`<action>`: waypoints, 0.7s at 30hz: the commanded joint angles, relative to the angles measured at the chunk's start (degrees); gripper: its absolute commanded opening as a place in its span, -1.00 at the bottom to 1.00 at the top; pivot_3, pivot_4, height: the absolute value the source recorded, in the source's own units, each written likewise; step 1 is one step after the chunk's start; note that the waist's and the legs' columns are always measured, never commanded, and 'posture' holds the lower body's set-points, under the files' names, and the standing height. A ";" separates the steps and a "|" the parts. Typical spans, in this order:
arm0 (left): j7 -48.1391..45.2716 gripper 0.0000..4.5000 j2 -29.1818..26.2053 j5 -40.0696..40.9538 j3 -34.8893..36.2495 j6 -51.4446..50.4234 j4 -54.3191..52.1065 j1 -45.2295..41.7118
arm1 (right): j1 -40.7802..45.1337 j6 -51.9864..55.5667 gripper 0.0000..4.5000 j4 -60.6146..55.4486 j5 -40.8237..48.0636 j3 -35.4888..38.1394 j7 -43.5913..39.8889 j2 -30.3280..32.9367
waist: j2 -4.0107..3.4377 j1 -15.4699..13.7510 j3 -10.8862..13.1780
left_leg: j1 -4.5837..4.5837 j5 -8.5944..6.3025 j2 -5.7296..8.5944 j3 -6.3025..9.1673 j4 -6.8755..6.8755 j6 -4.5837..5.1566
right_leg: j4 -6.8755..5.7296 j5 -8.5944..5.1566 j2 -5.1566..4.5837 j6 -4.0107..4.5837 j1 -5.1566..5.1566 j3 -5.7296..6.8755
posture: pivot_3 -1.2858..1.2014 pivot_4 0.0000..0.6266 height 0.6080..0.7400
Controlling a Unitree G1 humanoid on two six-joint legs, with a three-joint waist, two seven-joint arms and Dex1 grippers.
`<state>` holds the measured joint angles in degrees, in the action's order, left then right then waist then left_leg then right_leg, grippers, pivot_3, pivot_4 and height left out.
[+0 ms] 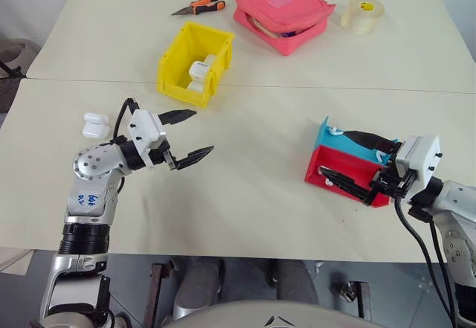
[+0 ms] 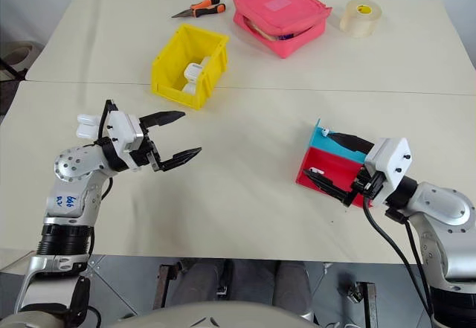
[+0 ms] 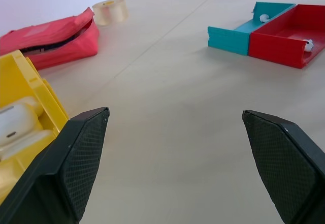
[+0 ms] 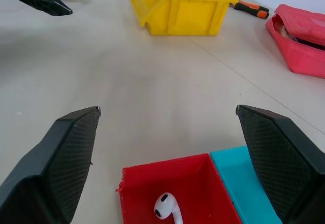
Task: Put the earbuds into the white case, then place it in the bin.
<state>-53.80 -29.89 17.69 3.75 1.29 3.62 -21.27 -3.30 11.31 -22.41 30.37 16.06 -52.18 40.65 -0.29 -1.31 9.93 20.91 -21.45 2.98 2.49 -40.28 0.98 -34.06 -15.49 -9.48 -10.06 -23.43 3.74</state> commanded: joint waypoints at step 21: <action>25.59 0.99 3.17 -0.96 15.15 -9.33 -11.27 14.63 | 10.62 -2.44 1.00 -1.97 3.44 -8.67 -3.55 -6.04 | 0.00 0.60 0.00 | -0.08 -0.01 -0.05 0.02 0.06 -0.03 | 0.02 0.00 0.00 0.00 0.00 -0.07 | 0.03 -0.52 1.00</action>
<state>-32.63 -27.13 17.17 15.71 -6.67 -3.99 -8.26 6.38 10.32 -22.35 31.37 7.80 -54.91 35.42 -0.29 -0.71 9.94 20.81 -21.47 2.93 2.52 -40.19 0.94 -34.03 -15.50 -9.47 -10.06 -23.44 3.67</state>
